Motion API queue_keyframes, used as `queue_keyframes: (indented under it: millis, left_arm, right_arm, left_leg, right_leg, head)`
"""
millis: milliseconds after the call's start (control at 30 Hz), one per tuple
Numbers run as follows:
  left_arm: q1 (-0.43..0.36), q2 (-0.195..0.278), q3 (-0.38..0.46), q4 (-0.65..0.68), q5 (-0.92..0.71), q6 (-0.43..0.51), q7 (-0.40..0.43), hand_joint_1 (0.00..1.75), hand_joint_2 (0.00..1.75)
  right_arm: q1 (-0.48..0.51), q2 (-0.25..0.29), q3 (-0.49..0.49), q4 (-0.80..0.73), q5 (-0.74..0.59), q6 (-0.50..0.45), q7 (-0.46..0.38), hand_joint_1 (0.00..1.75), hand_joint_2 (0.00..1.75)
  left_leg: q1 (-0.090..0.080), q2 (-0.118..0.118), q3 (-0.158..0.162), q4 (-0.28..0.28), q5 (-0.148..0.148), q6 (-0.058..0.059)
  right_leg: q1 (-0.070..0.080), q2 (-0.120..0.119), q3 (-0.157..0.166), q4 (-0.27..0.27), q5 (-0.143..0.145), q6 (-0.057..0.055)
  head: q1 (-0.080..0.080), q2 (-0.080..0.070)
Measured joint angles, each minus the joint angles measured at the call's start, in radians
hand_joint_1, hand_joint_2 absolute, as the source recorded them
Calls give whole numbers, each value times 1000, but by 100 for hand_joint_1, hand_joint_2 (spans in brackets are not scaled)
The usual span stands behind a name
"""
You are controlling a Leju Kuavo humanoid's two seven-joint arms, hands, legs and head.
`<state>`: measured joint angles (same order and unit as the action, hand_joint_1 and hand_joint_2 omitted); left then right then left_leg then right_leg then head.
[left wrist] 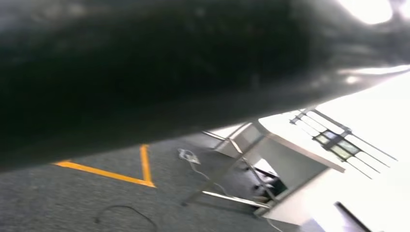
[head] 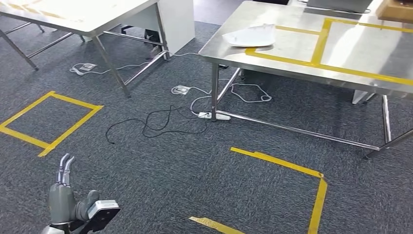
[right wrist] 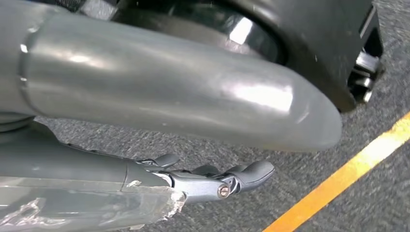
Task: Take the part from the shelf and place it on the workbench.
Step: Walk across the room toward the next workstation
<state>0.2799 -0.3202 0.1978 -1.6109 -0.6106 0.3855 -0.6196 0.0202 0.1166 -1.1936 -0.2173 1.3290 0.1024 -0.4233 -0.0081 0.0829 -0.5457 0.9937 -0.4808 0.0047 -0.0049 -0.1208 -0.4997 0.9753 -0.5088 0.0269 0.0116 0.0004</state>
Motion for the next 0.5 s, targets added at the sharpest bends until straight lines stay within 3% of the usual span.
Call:
queue_keyframes:
  millis: [33,67,100,167,200,233,267,300,333,400,433,500]
  left_arm:
    - [2,-1,4,-2,0,-5,-2,0,0]
    - [4,-3,9,-4,-2,-11,-3,0,0]
    - [5,-5,14,-7,-4,-16,-4,0,0]
    - [5,-8,18,-13,-11,-25,-5,0,0]
    - [5,-8,18,-13,-14,-27,-5,0,0]
    - [5,-8,18,-14,-16,-28,-5,0,0]
    - [5,-8,19,-14,-18,-29,-5,0,0]
    - [6,-8,19,-13,-18,-28,-5,0,0]
    - [6,-8,20,-13,-18,-27,-4,0,0]
    - [6,-8,20,-13,-18,-22,-4,0,0]
    - [6,-8,20,-13,-18,-20,-4,0,0]
    - [6,-8,21,-13,-13,-17,0,0,0]
  right_arm:
    - [-1,0,0,0,1,-1,-1,0,0]
    - [-2,1,0,0,1,-1,-2,0,0]
    - [-2,1,0,0,1,-2,-4,0,0]
    - [-1,1,0,0,2,-1,-7,0,0]
    - [1,1,-1,0,2,-1,-8,0,0]
    - [3,1,-1,0,2,0,-8,0,0]
    - [4,1,-1,0,2,0,-8,0,0]
    - [5,1,-2,0,2,1,-8,0,0]
    - [6,1,-2,0,2,1,-6,0,0]
    - [6,1,-3,0,3,0,-1,0,0]
    - [6,1,-3,0,3,-1,1,0,0]
    - [6,1,-5,0,5,-4,5,0,0]
  left_leg:
    - [1,-13,-3,-1,3,7]
    - [3,-25,-4,-3,6,14]
    - [5,-37,-5,-5,9,21]
    - [9,-59,-9,-8,15,31]
    - [9,-72,-12,-8,17,35]
    - [8,-85,-14,-8,19,36]
    - [7,-99,-15,-7,20,37]
    - [6,-113,-15,-6,21,36]
    - [6,-128,-14,-6,22,35]
    - [5,-154,-14,-4,24,30]
    - [4,-165,-16,-2,25,26]
    - [5,-184,-25,0,31,14]
  right_leg:
    - [0,-10,2,-1,-2,4]
    - [-2,-2,1,3,-8,10]
    - [-4,23,-7,23,-25,15]
    - [-7,90,-54,129,-90,22]
    - [-8,110,-89,204,-126,22]
    - [-7,116,-119,268,-149,22]
    - [-7,119,-137,301,-152,21]
    - [-7,120,-134,292,-134,20]
    - [-7,124,-112,242,-98,17]
    - [-9,161,-45,94,-27,10]
    - [-10,178,-20,41,-11,7]
    - [-10,191,-3,5,-11,3]
  head:
    - [0,0]
    - [0,0]
    - [2,0]
    - [6,0]
    - [7,0]
    - [7,0]
    - [8,0]
    - [8,0]
    - [8,0]
    - [8,0]
    - [8,0]
    - [7,0]
